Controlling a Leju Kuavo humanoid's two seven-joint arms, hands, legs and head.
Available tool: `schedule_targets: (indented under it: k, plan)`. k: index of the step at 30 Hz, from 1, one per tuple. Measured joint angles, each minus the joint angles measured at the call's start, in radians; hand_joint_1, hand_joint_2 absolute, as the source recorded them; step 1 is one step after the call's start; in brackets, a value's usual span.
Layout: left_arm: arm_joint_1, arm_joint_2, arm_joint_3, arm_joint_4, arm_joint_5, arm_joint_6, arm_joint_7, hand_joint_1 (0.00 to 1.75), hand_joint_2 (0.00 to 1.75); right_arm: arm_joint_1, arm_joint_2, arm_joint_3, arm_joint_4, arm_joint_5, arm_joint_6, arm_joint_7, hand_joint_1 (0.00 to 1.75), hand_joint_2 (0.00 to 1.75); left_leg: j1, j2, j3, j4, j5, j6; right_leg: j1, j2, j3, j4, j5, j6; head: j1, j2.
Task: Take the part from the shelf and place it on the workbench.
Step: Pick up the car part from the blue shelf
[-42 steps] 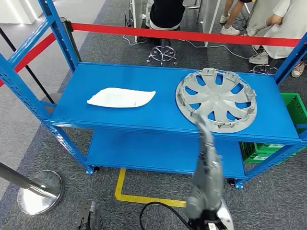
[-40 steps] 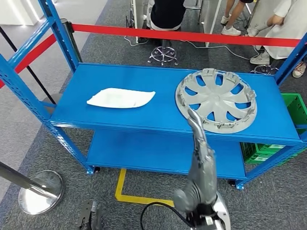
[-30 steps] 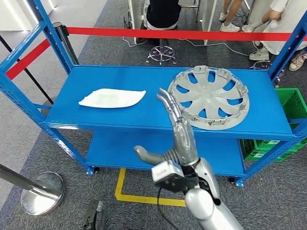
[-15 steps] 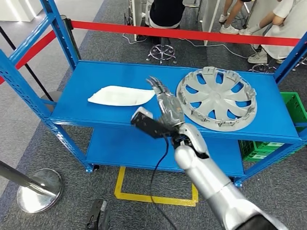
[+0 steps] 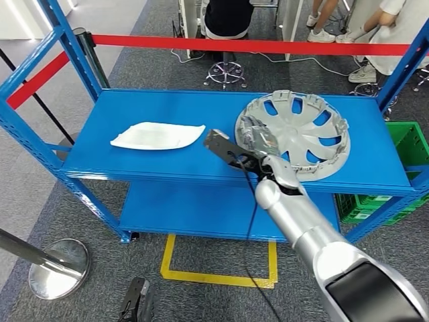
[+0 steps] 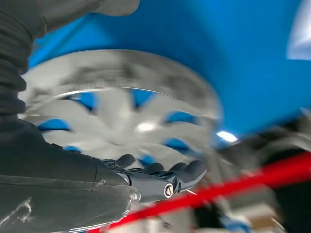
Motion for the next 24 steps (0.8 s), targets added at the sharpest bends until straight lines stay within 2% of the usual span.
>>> schedule_targets:
  k: [1,2,3,5,6,8,10,11,12,13,15,16,17,18,20,21,22,24]
  plan:
    - [0.000,0.001,0.000,0.000,0.000,0.000,0.002,0.00,0.00,-0.004,-0.012,-0.002,0.015,0.004,0.018,0.031,0.00,1.75,0.000,0.000,-0.021,0.039,-0.004,-0.001,0.000,-0.001,0.001,0.000,0.000,0.000,0.000,0.000]
    - [0.000,0.002,0.000,0.000,-0.001,0.000,0.004,0.00,0.00,-0.006,-0.023,-0.004,0.029,0.007,0.031,0.058,0.00,1.75,0.001,0.000,-0.025,0.039,0.012,-0.001,-0.001,-0.001,0.001,0.000,-0.001,0.001,-0.001,0.000]
    - [0.000,0.003,0.000,0.000,-0.001,0.000,0.005,0.00,0.00,-0.008,-0.034,-0.006,0.040,0.009,0.040,0.079,0.00,1.75,0.001,0.001,-0.010,0.002,0.044,-0.001,-0.003,0.000,0.003,0.001,-0.002,0.002,-0.001,0.000]
    - [-0.001,0.004,-0.001,0.000,-0.002,0.000,0.006,0.00,0.00,-0.014,-0.052,-0.012,0.057,0.011,0.049,0.108,0.00,1.75,0.005,0.002,0.048,-0.125,0.114,-0.003,-0.002,0.003,0.003,0.005,-0.006,0.011,-0.003,0.000]
    - [-0.002,0.004,-0.001,0.000,-0.003,0.000,0.007,0.00,0.00,-0.019,-0.060,-0.016,0.064,0.011,0.053,0.121,0.00,1.75,0.007,0.002,0.073,-0.177,0.130,0.000,0.000,0.006,0.001,0.008,-0.008,0.016,-0.004,0.000]
    - [-0.004,0.002,-0.001,0.000,-0.004,0.000,0.009,0.00,0.00,-0.024,-0.076,-0.024,0.077,0.017,0.072,0.155,0.00,1.75,0.008,-0.001,0.090,-0.218,0.129,0.012,0.004,0.009,-0.005,0.011,-0.009,0.027,-0.007,0.000]
    - [-0.005,0.000,-0.001,0.000,-0.008,0.000,0.011,0.00,0.00,-0.024,-0.096,-0.027,0.090,0.041,0.113,0.191,0.00,1.75,0.008,-0.002,0.088,-0.220,0.126,0.030,0.002,0.007,-0.006,0.011,-0.011,0.036,-0.006,0.000]
    - [-0.006,0.000,-0.001,0.000,-0.010,0.000,0.011,0.00,0.00,-0.024,-0.106,-0.026,0.096,0.055,0.138,0.207,0.00,1.75,0.009,-0.003,0.089,-0.220,0.126,0.037,0.001,0.005,-0.012,0.024,-0.022,0.041,-0.004,0.000]
    - [-0.008,0.000,-0.001,0.000,-0.012,0.000,0.012,0.00,0.00,-0.024,-0.116,-0.026,0.102,0.066,0.163,0.221,0.00,1.75,0.009,-0.003,0.090,-0.220,0.127,0.043,0.001,0.003,-0.027,0.056,-0.042,0.045,-0.002,0.000]
    - [-0.010,0.000,-0.002,0.000,-0.013,0.000,0.012,0.00,0.00,-0.022,-0.125,-0.026,0.107,0.072,0.185,0.233,0.00,1.75,0.009,-0.003,0.090,-0.221,0.126,0.047,0.000,0.001,-0.054,0.111,-0.070,0.049,0.000,0.000]
    - [-0.012,0.000,-0.003,0.000,-0.015,0.000,0.013,0.00,0.00,-0.012,-0.141,-0.026,0.118,0.075,0.214,0.251,0.00,1.75,0.008,-0.003,0.091,-0.221,0.125,0.052,0.000,0.001,-0.121,0.247,-0.124,0.051,0.002,0.000]
    - [-0.012,0.000,-0.003,0.000,-0.015,0.000,0.014,0.00,0.00,-0.005,-0.149,-0.026,0.123,0.075,0.222,0.256,0.00,1.75,0.007,-0.003,0.091,-0.221,0.125,0.053,0.000,0.000,-0.145,0.290,-0.133,0.051,0.002,0.000]
    - [-0.012,0.000,-0.003,0.000,-0.015,0.000,0.014,0.00,0.00,0.001,-0.156,-0.026,0.127,0.077,0.226,0.262,0.00,1.75,0.007,-0.004,0.092,-0.220,0.124,0.053,0.000,0.000,-0.151,0.294,-0.121,0.049,0.002,0.000]
    - [-0.013,0.000,-0.004,0.000,-0.016,0.000,0.015,0.00,0.00,0.003,-0.162,-0.026,0.130,0.080,0.228,0.268,0.00,1.75,0.007,-0.005,0.093,-0.220,0.123,0.053,0.000,0.000,-0.138,0.258,-0.093,0.047,0.002,0.000]
    - [-0.014,0.000,-0.005,0.000,-0.016,0.000,0.015,0.00,0.00,0.002,-0.174,-0.026,0.134,0.087,0.230,0.289,0.00,1.75,0.005,-0.007,0.098,-0.219,0.120,0.049,0.001,0.000,-0.074,0.121,-0.023,0.041,0.002,0.000]
    - [-0.014,0.000,-0.006,0.000,-0.017,0.000,0.016,0.00,0.00,0.001,-0.178,-0.026,0.135,0.089,0.232,0.299,0.00,1.75,0.003,-0.007,0.099,-0.218,0.118,0.045,0.002,0.001,-0.045,0.064,-0.003,0.039,0.002,0.000]
    - [-0.015,0.000,-0.007,0.000,-0.017,0.000,0.016,0.00,0.00,0.001,-0.182,-0.027,0.136,0.090,0.237,0.309,0.00,1.75,0.002,-0.007,0.100,-0.218,0.117,0.040,0.003,0.001,-0.026,0.029,0.005,0.038,0.001,0.000]
    - [-0.016,0.000,-0.009,0.000,-0.019,0.000,0.018,0.00,0.00,0.002,-0.192,-0.027,0.138,0.090,0.254,0.324,0.00,1.75,0.001,-0.008,0.100,-0.220,0.119,0.030,0.006,0.002,-0.019,0.016,0.002,0.031,0.000,0.000]
